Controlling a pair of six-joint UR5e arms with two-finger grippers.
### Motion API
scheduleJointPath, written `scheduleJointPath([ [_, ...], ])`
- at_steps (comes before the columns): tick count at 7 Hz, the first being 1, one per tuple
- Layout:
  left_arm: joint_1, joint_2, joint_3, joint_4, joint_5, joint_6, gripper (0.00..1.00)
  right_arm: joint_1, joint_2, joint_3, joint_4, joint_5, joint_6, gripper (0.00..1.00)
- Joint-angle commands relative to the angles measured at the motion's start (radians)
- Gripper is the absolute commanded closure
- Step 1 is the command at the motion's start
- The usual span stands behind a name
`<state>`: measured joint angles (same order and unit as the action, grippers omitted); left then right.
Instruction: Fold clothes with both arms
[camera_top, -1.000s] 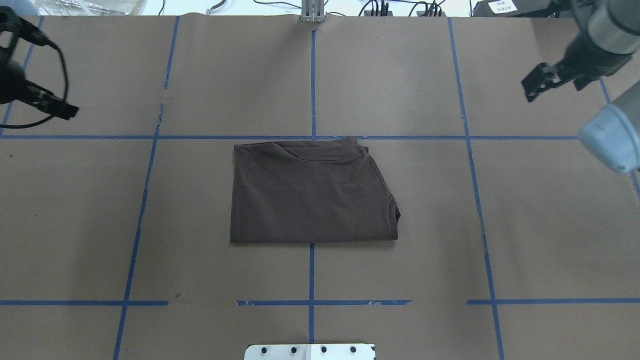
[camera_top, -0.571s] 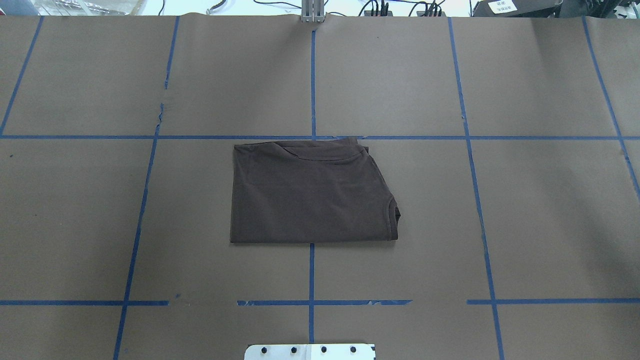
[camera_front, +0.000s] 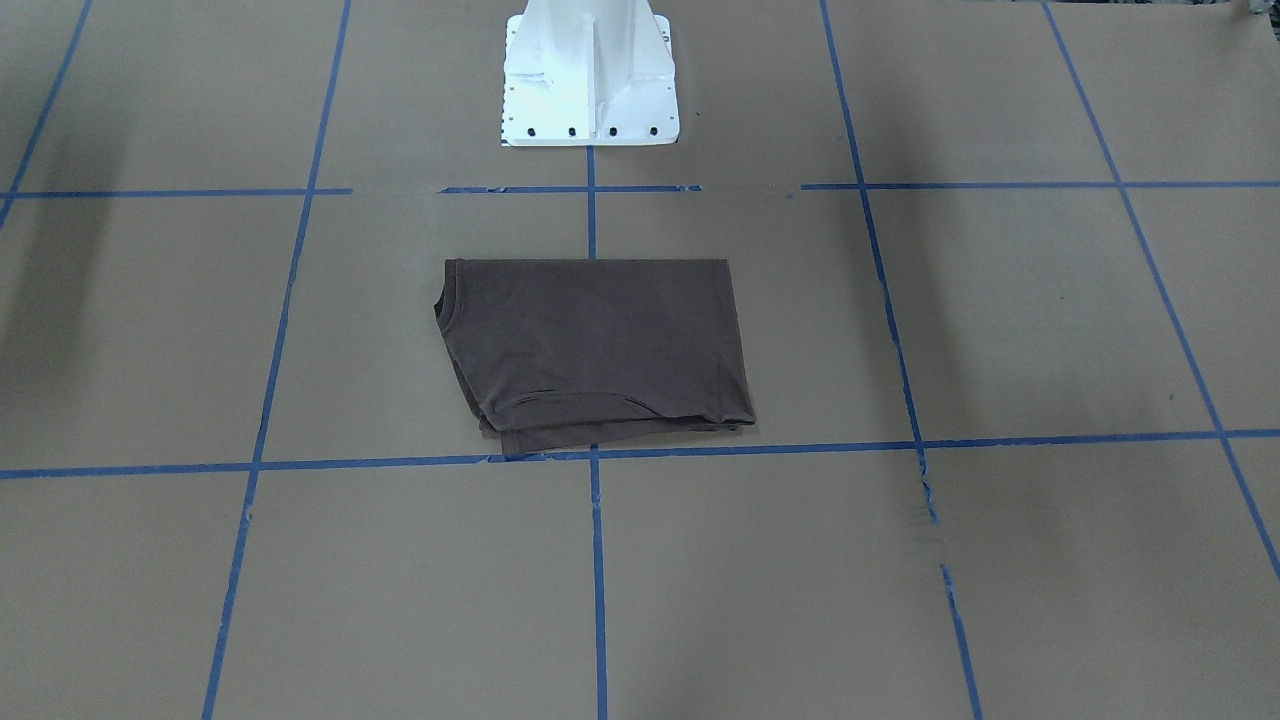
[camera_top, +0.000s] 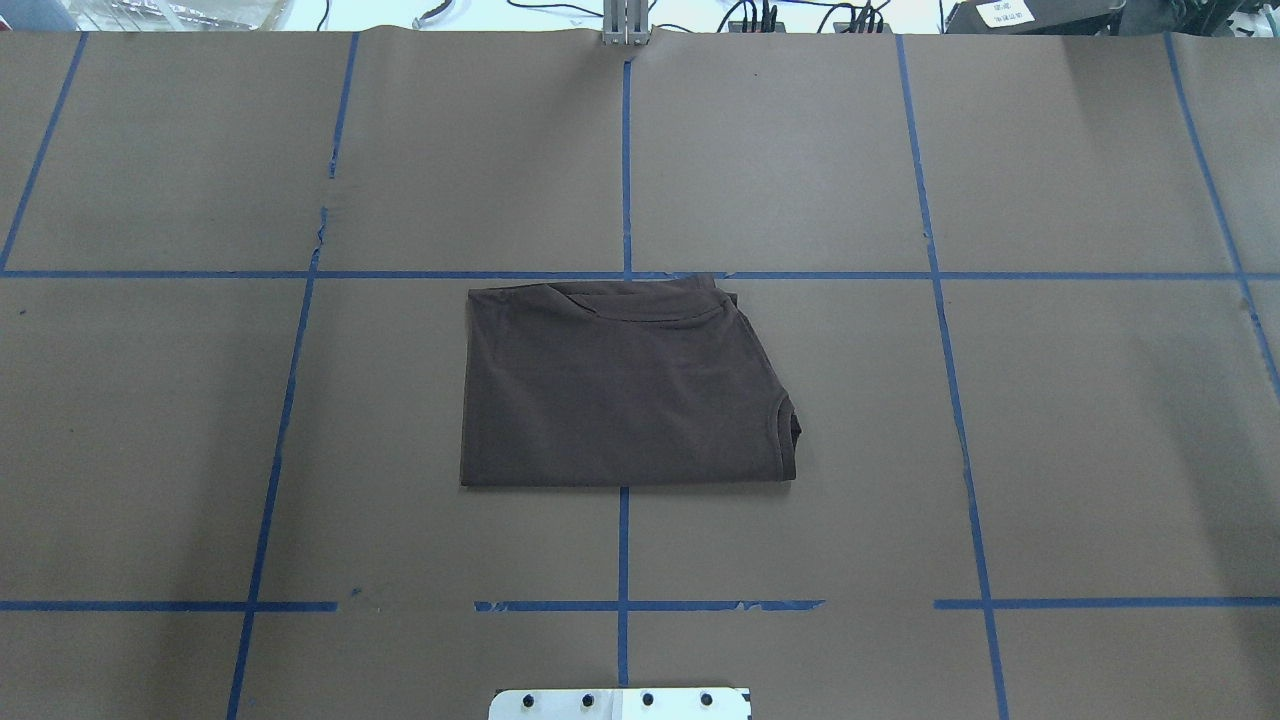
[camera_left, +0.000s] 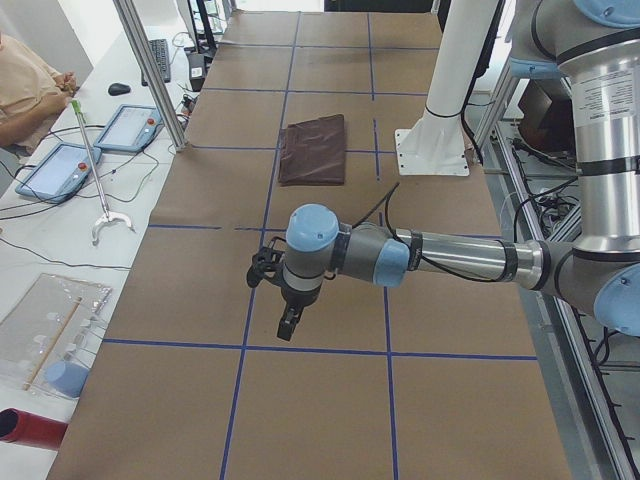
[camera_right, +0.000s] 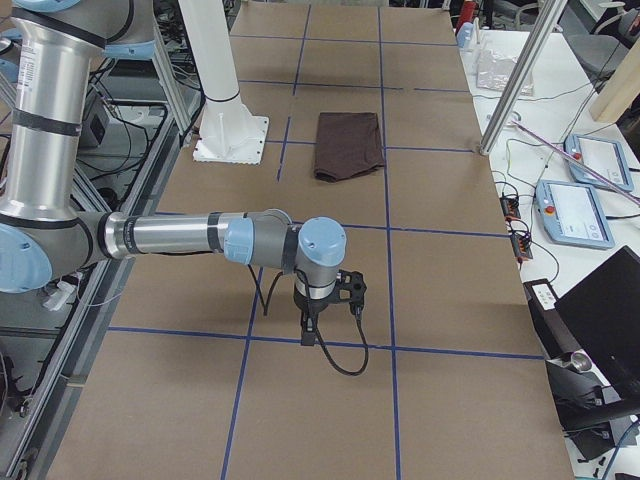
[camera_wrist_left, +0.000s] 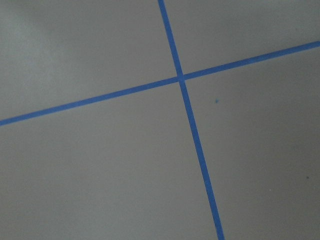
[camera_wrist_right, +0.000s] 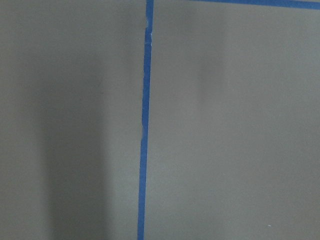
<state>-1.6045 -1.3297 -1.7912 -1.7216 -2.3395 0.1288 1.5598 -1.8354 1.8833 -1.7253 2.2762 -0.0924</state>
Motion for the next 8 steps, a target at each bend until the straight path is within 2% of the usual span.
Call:
scheduleJointPath([
  [1, -0.012, 0.026, 0.029, -0.004, -0.106, -0.006, 0.00, 0.002, -0.027, 0.002, 0.043, 0.002, 0.000, 0.00],
  [5, -0.005, 0.012, 0.015, 0.011, -0.063, -0.018, 0.00, 0.002, -0.025, 0.007, 0.075, 0.008, 0.005, 0.00],
  [6, -0.002, 0.010, -0.009, 0.036, -0.028, -0.023, 0.00, 0.002, -0.024, 0.007, 0.075, 0.008, 0.005, 0.00],
  [7, -0.002, 0.004, -0.042, 0.093, -0.027, -0.021, 0.00, 0.002, -0.022, 0.008, 0.075, 0.008, 0.005, 0.00],
  [8, -0.002, 0.004, -0.043, 0.094, -0.026, -0.015, 0.00, 0.002, -0.022, 0.010, 0.075, 0.008, 0.005, 0.00],
])
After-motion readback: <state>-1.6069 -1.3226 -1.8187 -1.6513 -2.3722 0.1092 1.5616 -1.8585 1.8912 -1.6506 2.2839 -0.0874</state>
